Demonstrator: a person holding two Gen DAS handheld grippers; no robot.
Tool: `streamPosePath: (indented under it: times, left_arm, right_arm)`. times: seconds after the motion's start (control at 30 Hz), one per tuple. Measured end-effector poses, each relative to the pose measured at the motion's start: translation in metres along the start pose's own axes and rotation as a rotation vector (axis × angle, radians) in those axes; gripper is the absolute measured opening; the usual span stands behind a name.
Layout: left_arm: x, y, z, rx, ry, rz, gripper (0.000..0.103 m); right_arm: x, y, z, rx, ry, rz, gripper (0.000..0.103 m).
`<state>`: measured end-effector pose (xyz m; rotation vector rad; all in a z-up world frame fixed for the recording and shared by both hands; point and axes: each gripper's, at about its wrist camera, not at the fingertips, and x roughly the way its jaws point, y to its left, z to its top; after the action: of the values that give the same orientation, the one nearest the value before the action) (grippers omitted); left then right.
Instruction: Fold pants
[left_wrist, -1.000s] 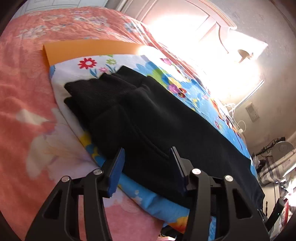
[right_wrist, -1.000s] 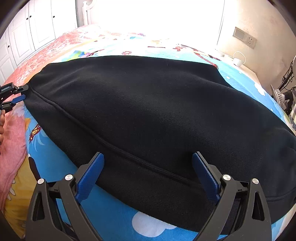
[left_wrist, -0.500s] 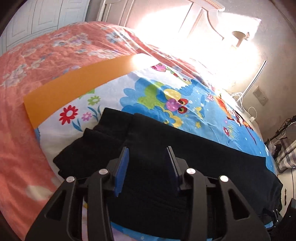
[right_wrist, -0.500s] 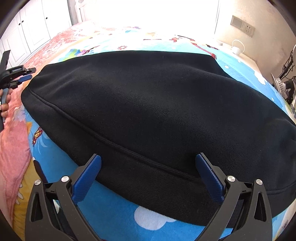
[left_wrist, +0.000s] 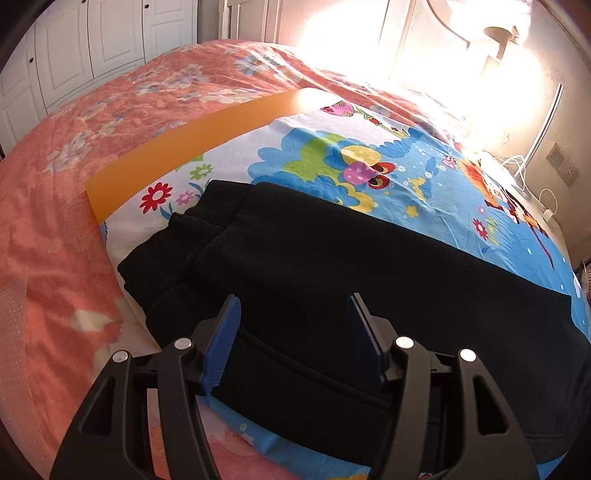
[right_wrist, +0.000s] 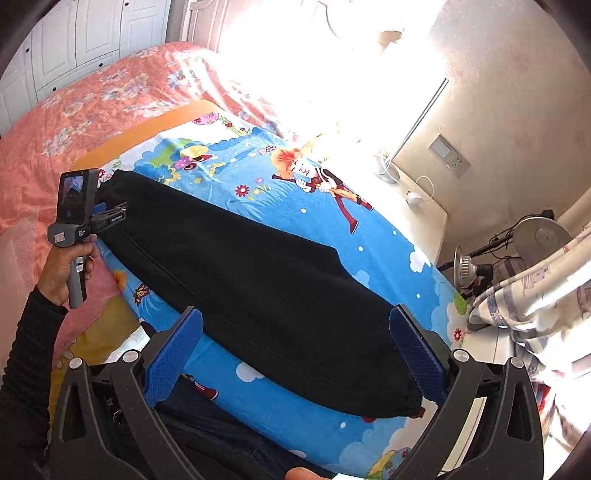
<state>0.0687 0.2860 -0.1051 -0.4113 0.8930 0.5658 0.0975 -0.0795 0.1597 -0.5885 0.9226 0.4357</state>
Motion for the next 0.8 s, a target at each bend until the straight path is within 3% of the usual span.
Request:
streamPosePath:
  times: [0.2, 0.27, 0.53, 0.67, 0.8]
  left_arm:
    - [-0.005, 0.008, 0.0, -0.03, 0.018, 0.018, 0.065]
    - [-0.008, 0.015, 0.001, -0.053, 0.015, 0.023, 0.065]
    - [-0.015, 0.042, -0.008, -0.115, 0.028, 0.053, 0.066]
    - [-0.018, 0.049, -0.007, -0.126, 0.019, 0.058, 0.066]
    - [-0.018, 0.049, -0.005, -0.118, 0.009, 0.055, 0.066]
  right_arm:
    - [-0.015, -0.024, 0.01, 0.041, -0.061, -0.057, 0.098]
    - [-0.027, -0.026, 0.013, 0.046, -0.123, -0.069, 0.098]
    - [-0.024, -0.02, 0.039, 0.052, -0.126, -0.089, 0.098]
    - [-0.014, -0.001, 0.046, -0.05, -0.12, -0.134, 0.098]
    - [-0.003, 0.007, 0.039, -0.103, -0.061, -0.104, 0.097]
